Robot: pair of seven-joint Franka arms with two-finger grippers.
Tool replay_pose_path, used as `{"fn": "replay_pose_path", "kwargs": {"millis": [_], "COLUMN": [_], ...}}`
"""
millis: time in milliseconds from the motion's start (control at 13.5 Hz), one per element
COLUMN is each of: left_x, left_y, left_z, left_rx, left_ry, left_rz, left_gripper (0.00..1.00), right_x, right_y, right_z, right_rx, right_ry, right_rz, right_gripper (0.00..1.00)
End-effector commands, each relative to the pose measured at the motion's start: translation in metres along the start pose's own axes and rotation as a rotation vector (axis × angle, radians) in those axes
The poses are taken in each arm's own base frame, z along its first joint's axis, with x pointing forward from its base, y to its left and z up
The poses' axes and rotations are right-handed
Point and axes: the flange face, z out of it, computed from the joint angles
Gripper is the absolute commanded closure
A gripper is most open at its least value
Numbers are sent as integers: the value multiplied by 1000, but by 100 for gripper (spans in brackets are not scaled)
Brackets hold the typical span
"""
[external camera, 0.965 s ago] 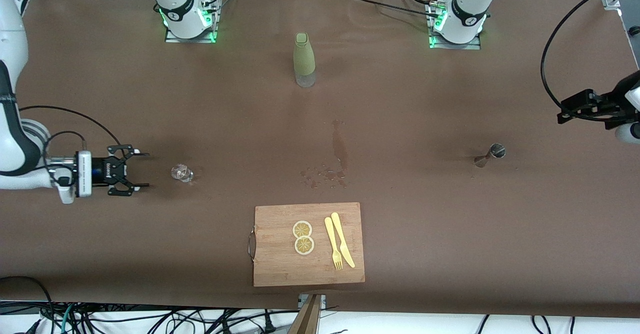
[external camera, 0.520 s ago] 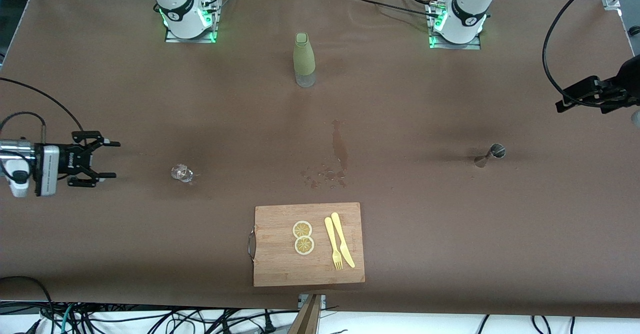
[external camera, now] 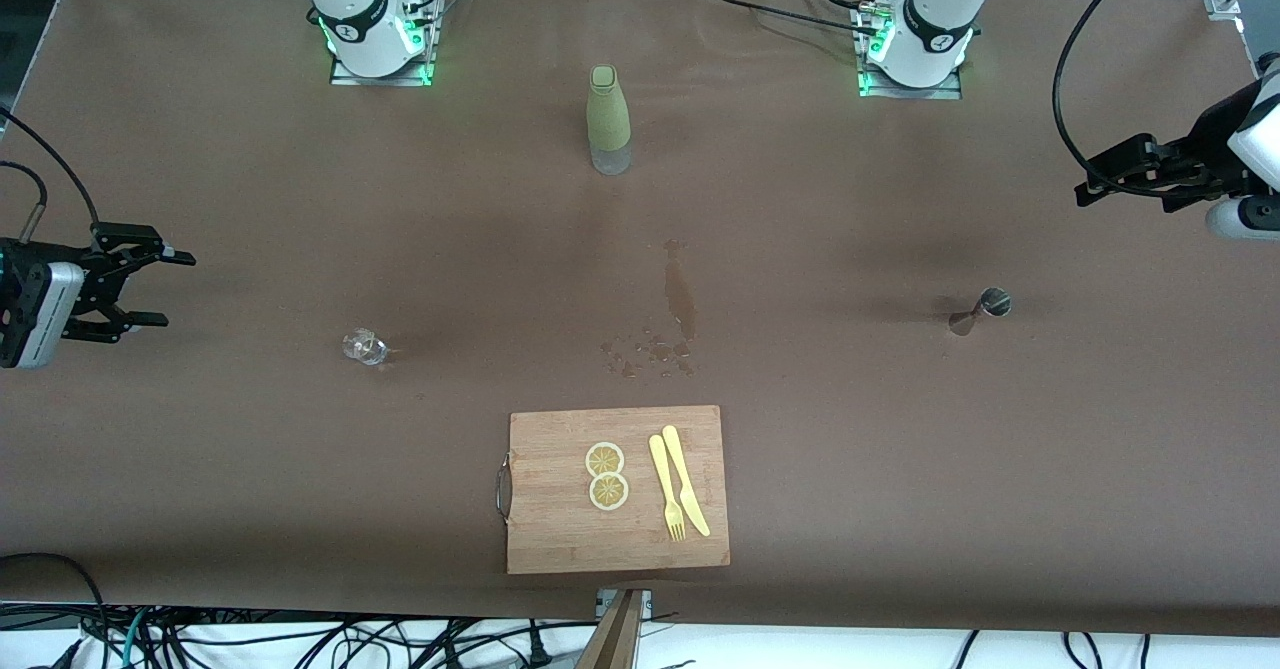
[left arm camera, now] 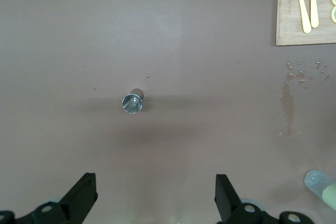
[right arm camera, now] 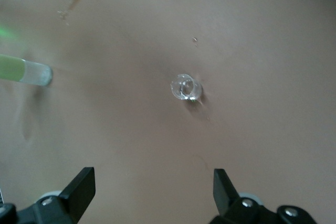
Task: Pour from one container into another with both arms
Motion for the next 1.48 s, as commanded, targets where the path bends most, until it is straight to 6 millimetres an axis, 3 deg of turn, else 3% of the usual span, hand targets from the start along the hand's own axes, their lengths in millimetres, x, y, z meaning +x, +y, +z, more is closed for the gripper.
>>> {"fn": "replay_pose_path", "kwargs": {"millis": [0,297,668,816,891,1039,1410], "left_x": [-2,1,2,2,2,2,2], "left_y": [-4,-6,-6,-6,-6,-6,-6], "left_z": [1,6,6,6,6,6,6], "left_rx": [3,4,4,4,2,2,2], "left_ry": [5,-2,-4,-4,-3,-3,-4], "left_rz": [-12,-14,-14,-14,-14,-14,-14], "left_gripper": [0,0,0,0,0,0,0], "right_x": [21,38,49,38,36,25,22], "right_y": [-52,-100,-168,-172,-173,-169,-181], "right_z": [-28,-50,-39,-42,-42,-55,-71], "right_rx": [-113,-268,-442,-468,-470,-433,-411], "right_ry": [-121,-209,-194,-100,-84,-22,37], "right_rz": [107,318,785,1055,1084,1098,1005], "right_gripper": [0,0,0,0,0,0,0]}}
